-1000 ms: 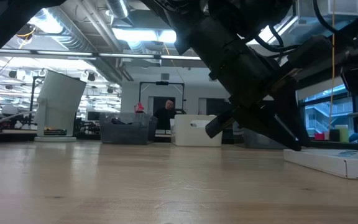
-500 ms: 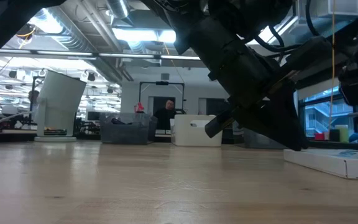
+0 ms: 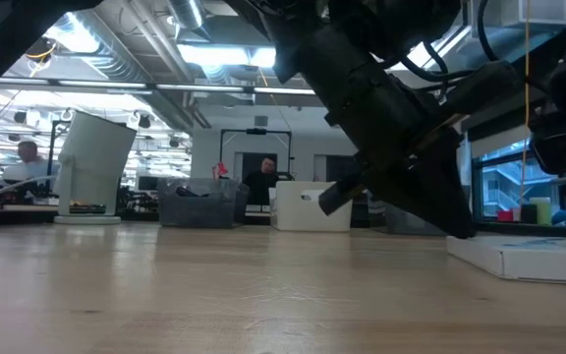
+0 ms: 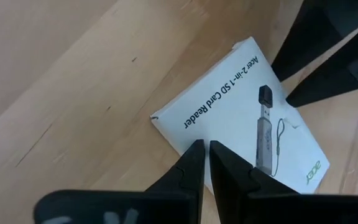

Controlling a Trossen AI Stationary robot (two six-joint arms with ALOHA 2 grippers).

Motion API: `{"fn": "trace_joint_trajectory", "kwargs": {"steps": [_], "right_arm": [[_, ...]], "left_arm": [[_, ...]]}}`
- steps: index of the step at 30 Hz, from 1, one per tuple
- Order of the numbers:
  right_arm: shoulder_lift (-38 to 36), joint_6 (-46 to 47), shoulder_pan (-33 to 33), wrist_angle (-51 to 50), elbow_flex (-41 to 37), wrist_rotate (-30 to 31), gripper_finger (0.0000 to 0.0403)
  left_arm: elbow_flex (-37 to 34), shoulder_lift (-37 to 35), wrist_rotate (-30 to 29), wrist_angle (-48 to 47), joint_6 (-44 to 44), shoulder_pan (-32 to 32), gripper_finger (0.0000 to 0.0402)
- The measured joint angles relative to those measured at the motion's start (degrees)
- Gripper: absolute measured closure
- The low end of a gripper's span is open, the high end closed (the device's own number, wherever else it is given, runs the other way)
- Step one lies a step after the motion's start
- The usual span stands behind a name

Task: Pick and place items into bin
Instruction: Put the white card reader box into the white bin

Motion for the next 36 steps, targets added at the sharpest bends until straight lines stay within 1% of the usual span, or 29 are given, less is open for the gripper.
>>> {"fn": "trace_joint_trajectory", "kwargs": {"steps": [2,9,16,19,21,26,30,34,36], "right_arm": [[0.02,-0.06,0.06,0.57,-0.02,0.86,0.0283],[0.0,0.28,0.02,0.66,-0.02,1.08,0.0283],[0.0,3.06,0.0,0.83,-0.02,-0.97,0.0283],[0.05,3.33,0.0,-0.9,-0.02,-2.92,0.0283],[0.76,4.56,0.02,-1.15,0.02,-2.86,0.0283],[3.78,4.38,0.07,3.9,0.02,-0.95,0.0283],[4.5,4.23,0.07,4.78,0.04,-0.33,0.0283],[4.61,4.66,0.07,3.77,0.02,4.8,0.0283],[4.61,4.95,0.07,3.71,0.02,5.45,0.0283]], "left_arm": [[0.04,-0.02,-0.04,-0.56,0.0,0.0,0.038],[0.04,-0.07,-0.17,-1.17,0.0,0.0,0.038],[-0.02,0.0,-0.17,-1.3,0.47,0.0,0.038],[0.0,0.0,-0.4,-1.8,0.49,0.0,0.038],[0.0,0.0,-0.55,-2.1,0.39,0.0,0.038],[0.0,-0.04,-0.89,-2.45,0.31,0.0,0.038],[0.0,-0.07,-0.92,-2.67,0.0,-0.04,0.038],[-0.06,-0.11,-1.17,-2.98,-0.02,-0.04,0.038],[-0.04,-0.13,-1.31,-3.25,-0.02,-0.04,0.038]]}}
